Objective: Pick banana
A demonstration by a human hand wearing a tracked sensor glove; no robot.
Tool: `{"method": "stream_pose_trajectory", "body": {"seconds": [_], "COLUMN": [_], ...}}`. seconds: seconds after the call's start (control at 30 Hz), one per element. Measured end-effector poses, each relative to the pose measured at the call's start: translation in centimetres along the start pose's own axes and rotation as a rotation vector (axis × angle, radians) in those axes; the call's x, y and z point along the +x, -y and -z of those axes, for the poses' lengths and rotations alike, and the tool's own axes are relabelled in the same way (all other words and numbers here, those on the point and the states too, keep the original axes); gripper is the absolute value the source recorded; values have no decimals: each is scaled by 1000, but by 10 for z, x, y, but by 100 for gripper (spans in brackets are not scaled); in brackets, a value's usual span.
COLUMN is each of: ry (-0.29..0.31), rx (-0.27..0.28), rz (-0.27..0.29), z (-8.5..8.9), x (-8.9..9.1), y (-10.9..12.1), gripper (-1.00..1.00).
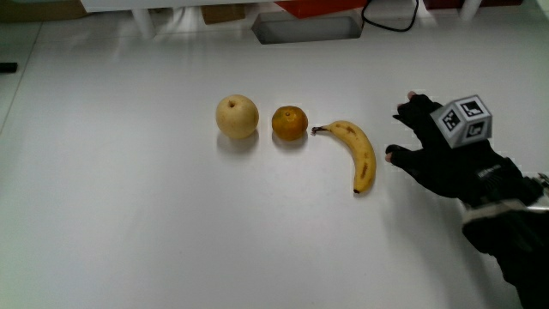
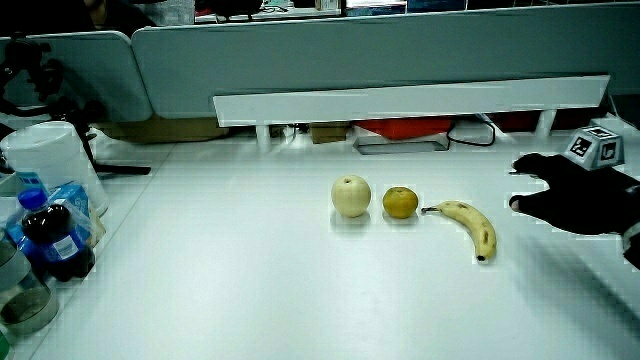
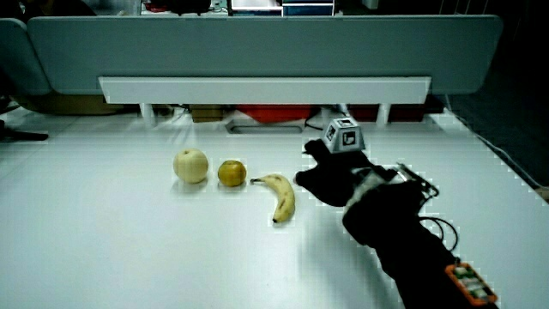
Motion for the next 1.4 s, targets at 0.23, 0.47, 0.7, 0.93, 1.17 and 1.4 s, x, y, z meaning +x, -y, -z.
{"method": "stream_pose_trajectory", "body": {"seconds": [0.23,0.47,0.7,0.93,1.17,1.4], "ry": [18,38,92,130,148,125], "rx": [-93,-152,-156,-212,-176,-132], "rz": [-9,26,78,144,134,124], "z": [2,25,41,59,59,59], "x": [-36,-52,-57,-53,-55,-57], "y": [-33,-55,-61,-65,-64,-60], "gripper": [0,0,0,0,47,93]}}
